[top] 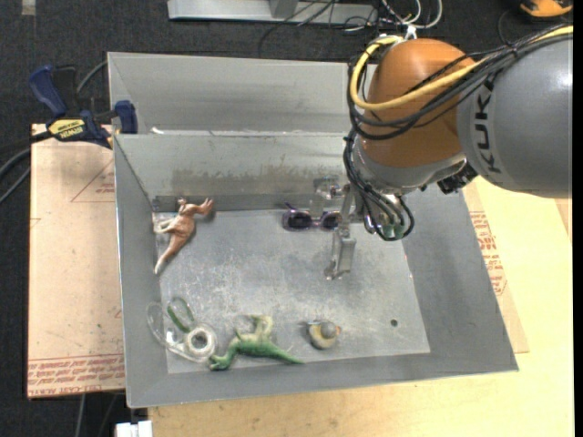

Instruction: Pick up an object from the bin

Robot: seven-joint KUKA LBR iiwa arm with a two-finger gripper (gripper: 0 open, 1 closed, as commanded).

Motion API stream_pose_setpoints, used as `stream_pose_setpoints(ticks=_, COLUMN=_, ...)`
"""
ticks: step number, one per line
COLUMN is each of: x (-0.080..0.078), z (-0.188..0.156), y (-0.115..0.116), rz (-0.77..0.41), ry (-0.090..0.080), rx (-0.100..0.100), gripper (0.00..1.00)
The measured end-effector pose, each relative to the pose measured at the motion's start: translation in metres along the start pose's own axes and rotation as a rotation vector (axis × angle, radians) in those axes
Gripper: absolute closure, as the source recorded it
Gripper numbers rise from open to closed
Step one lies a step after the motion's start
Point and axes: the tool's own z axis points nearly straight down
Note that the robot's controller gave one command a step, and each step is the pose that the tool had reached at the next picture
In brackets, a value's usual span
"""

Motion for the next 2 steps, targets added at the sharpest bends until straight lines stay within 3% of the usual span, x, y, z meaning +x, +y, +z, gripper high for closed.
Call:
stream_pose_setpoints(ticks=1, x=-0.001, z=-0.003, y=0.0, rz=0.001, ry=-0.004, rx=0.0, gripper=0.0)
stream_pose_setpoints(ticks=2, x=-0.01, z=-0.015, y=-0.026, rz=-0.129, ry=-0.004, rx=0.0, gripper=0.0)
